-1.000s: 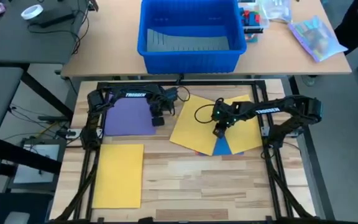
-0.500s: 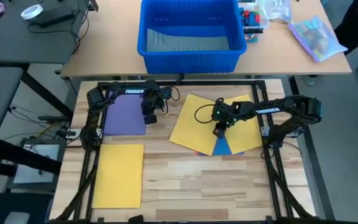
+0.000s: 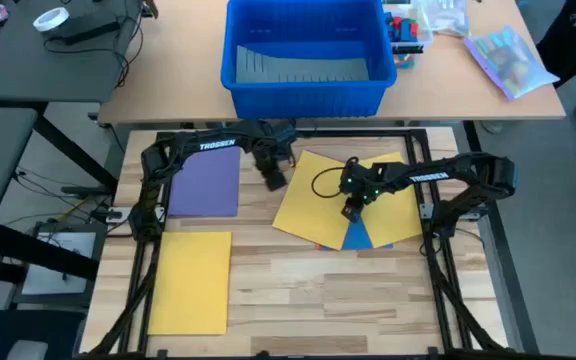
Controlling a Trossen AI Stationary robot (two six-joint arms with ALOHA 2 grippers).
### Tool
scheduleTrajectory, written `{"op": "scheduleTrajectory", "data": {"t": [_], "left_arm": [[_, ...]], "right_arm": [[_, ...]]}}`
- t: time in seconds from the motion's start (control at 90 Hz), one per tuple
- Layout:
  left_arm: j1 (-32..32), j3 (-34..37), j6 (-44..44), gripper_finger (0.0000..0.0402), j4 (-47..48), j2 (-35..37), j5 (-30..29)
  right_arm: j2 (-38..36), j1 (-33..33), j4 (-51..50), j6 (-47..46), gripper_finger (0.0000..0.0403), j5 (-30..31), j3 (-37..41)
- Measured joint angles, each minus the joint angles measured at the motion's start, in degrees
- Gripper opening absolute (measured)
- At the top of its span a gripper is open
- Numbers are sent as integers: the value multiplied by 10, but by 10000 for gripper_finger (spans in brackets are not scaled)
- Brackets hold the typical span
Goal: Organize paper
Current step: Stack the yellow colored paper on top of the other yellow colored paper
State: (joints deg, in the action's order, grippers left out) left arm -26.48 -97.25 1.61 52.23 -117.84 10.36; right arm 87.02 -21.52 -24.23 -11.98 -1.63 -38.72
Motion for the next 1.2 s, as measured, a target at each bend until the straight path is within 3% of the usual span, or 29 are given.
{"op": "scheduleTrajectory", "data": {"t": [0.122,0.233,0.456,0.567,0.789,0.944,1.2], "left_arm": [[1,-1,91,7,-88,-8,67],[-6,0,142,37,-124,-32,109],[-11,0,157,118,-131,-86,118],[-7,1,156,136,-130,-91,103],[2,1,152,136,-110,-72,69],[1,-2,117,135,-78,-57,-16],[23,4,125,134,-116,-76,-14]], "right_arm": [[0,-3,-7,-5,123,-1,-5],[0,-10,-10,-32,123,-7,-6],[0,-16,-7,-42,123,-26,-7],[-1,-16,-7,-42,123,-26,-7],[-1,-16,-7,-41,123,-26,-7],[-1,-16,-6,-40,123,-26,-7],[-1,-15,-3,-31,123,-26,-7]]}}
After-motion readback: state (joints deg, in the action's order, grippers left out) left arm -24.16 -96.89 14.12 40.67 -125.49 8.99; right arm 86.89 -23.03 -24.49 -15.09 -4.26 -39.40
